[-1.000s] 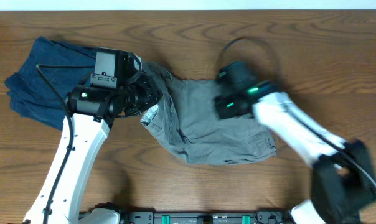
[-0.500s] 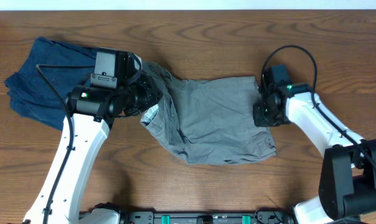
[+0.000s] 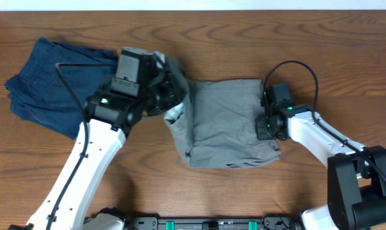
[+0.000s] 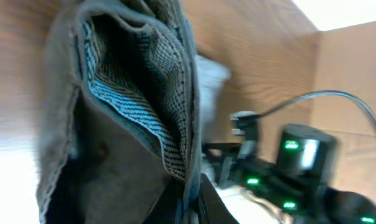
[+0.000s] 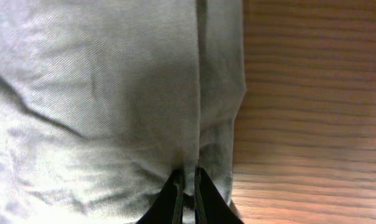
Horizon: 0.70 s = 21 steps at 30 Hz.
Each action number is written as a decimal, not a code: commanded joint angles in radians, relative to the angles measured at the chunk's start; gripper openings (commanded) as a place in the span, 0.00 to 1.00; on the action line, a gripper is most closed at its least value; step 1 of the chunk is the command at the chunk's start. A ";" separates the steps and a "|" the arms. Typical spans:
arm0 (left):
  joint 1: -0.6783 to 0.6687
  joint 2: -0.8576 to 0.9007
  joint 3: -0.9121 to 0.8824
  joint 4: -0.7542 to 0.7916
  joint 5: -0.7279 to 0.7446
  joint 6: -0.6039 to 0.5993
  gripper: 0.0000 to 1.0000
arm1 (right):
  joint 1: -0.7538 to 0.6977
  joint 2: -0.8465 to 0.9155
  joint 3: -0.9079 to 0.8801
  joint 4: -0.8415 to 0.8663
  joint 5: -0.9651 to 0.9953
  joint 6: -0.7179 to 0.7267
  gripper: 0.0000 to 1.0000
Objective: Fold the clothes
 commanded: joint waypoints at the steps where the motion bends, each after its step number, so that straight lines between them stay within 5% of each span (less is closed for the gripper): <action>1: -0.069 0.010 0.030 0.068 0.014 -0.085 0.06 | 0.064 0.042 -0.048 0.000 -0.072 0.051 0.08; 21: -0.285 0.204 0.030 0.207 -0.064 -0.148 0.06 | 0.153 0.042 -0.048 0.013 -0.072 0.085 0.08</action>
